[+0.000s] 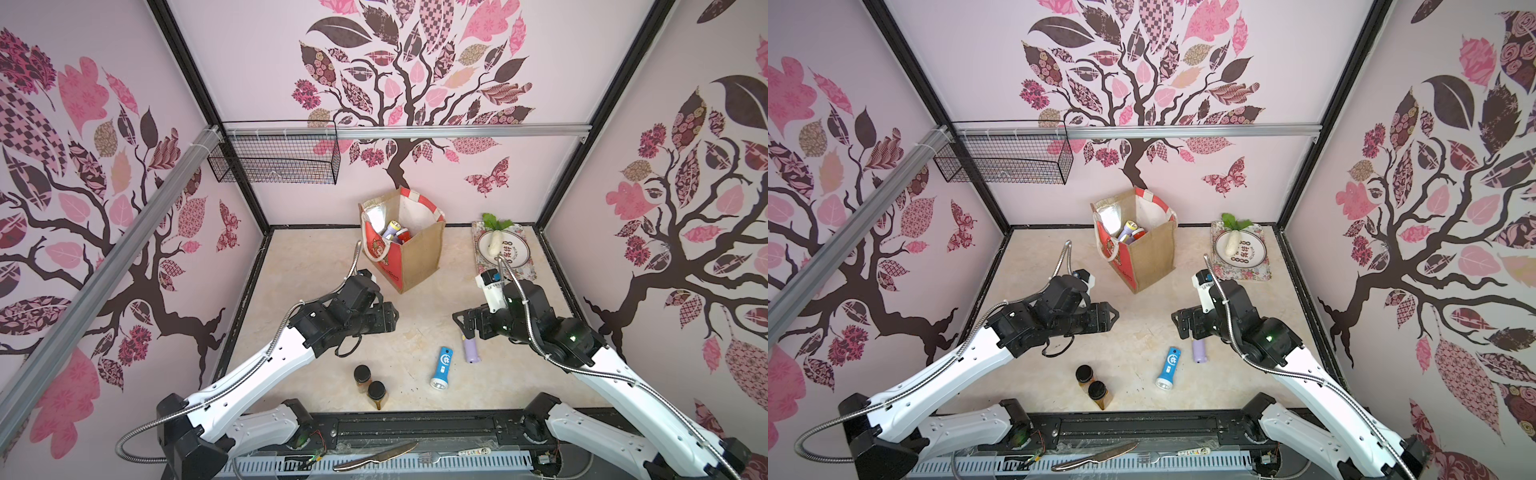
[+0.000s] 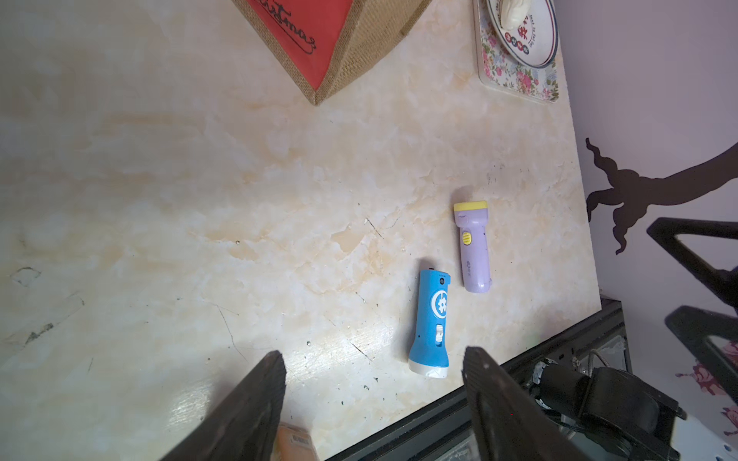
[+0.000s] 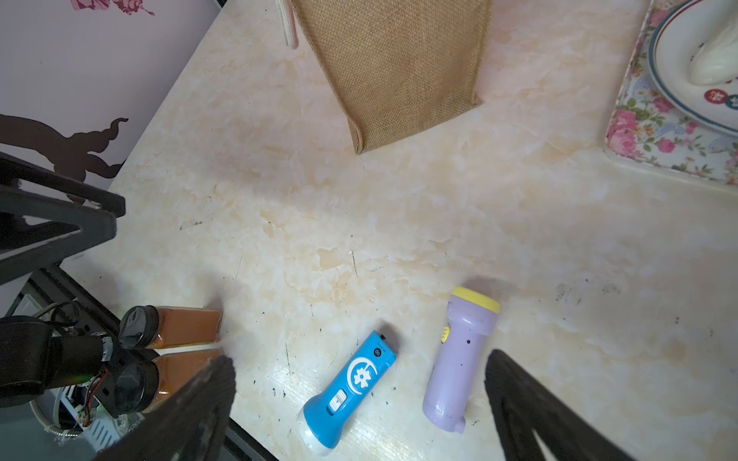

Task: Put the flashlights into the tote bags
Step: Pick up the flashlight from the center of the board.

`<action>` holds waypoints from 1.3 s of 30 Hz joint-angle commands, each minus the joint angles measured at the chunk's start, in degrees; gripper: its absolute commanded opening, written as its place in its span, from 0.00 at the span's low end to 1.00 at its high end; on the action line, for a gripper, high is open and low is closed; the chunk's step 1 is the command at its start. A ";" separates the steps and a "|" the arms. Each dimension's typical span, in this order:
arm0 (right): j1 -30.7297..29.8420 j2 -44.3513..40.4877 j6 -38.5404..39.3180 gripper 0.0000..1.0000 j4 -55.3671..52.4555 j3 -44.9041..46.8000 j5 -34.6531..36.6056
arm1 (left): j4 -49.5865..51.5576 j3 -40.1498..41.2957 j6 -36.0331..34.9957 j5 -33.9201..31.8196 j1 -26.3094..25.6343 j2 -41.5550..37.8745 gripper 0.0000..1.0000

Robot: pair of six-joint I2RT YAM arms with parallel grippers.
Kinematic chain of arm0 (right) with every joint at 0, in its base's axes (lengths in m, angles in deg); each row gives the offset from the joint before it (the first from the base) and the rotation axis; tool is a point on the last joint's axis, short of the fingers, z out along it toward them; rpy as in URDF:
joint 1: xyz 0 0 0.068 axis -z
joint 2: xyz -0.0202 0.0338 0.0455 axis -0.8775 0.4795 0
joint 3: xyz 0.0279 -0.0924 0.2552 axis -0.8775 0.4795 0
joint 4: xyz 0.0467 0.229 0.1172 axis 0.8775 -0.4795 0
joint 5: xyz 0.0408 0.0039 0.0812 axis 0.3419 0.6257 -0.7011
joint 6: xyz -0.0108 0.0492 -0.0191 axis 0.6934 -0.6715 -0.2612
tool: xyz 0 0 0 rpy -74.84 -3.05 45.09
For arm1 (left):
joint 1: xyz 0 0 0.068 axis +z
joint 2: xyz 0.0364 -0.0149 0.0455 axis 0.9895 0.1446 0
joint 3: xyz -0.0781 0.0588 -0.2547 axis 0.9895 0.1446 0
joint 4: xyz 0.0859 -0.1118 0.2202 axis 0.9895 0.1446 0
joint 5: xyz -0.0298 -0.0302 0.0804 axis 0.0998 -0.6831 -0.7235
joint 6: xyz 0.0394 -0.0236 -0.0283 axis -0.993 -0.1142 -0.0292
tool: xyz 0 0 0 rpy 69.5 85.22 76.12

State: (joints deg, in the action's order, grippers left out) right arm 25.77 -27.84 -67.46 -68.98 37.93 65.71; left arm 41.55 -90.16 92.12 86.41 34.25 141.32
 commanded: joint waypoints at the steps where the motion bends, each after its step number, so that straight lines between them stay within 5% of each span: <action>1: -0.28 -2.91 -2.60 1.00 -0.47 2.31 -0.46 | -2.47 -0.60 2.52 -0.10 -2.94 2.27 0.72; 13: 2.58 -4.43 -7.16 1.00 5.76 9.56 -1.58 | -6.04 -1.18 -0.08 7.13 -5.53 14.54 0.70; 20: 14.47 -2.93 -7.16 1.00 9.44 11.68 -7.10 | -7.01 -3.92 -3.46 8.92 -7.17 22.49 0.71; 39: 20.10 -3.51 1.84 1.00 10.45 10.54 1.23 | -10.09 -10.09 -8.03 8.91 -13.38 36.07 0.74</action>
State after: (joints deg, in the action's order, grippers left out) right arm 45.69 -29.89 -68.26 -57.52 50.32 65.40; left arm 33.00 -96.74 84.95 95.78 21.24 176.01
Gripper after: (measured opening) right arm 0.997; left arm 0.744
